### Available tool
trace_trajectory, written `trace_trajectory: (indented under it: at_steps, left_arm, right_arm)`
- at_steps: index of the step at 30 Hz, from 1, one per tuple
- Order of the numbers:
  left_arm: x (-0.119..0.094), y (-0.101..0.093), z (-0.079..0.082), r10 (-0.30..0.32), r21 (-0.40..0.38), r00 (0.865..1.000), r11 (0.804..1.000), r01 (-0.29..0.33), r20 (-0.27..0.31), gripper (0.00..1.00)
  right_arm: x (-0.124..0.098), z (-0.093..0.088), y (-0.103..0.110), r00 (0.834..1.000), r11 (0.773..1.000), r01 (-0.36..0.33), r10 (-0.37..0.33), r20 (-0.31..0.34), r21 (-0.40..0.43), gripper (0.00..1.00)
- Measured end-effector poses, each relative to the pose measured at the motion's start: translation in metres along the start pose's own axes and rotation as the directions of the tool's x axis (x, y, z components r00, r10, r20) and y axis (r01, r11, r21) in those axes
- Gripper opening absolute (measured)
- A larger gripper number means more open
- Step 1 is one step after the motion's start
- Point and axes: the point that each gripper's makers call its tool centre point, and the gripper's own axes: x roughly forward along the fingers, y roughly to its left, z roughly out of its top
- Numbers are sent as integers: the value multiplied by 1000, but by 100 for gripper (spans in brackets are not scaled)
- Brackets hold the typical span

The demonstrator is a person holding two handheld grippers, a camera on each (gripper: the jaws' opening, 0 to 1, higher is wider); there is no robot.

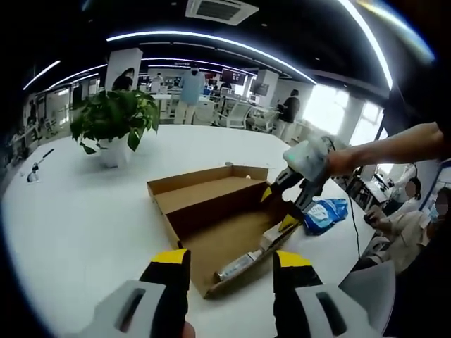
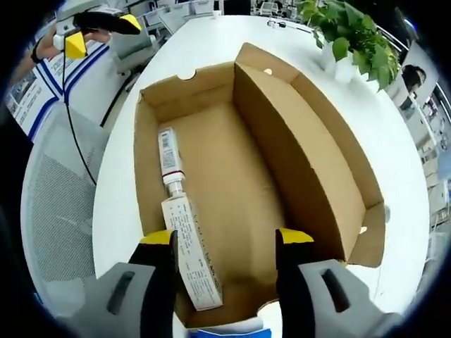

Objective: Operate the shoe box by opening the lid, removing the specified soft item, and placing it in the target area until the item is outside and the box remains undamaged.

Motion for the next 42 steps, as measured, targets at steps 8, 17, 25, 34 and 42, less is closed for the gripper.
trace_trajectory:
  at_steps: [8, 17, 25, 34, 42]
  left_arm:
    - [7, 1, -2, -12, -7, 1000, 1000, 12, -6, 47]
    - [10, -8, 0, -24, 0, 1000, 1000, 24, -9, 47]
    - [12, -10, -1, -29, -6, 999, 1000, 29, -13, 47]
    - [13, -12, 2, -33, -1, 999, 999, 33, -14, 47]
    - [13, -10, -1, -28, -11, 999, 1000, 28, -18, 46]
  right_arm:
    - [6, 8, 23, 997, 995, -82, 82, 2, -48, 45]
    - [0, 7, 13, 999, 999, -36, 36, -1, -29, 49]
    - [4, 14, 29, 996, 994, -86, 87, 12, -74, 44]
    - [29, -15, 20, 989, 993, -73, 59, -138, -97, 30]
    - [35, -32, 21, 973, 995, -66, 48, -224, -73, 19]
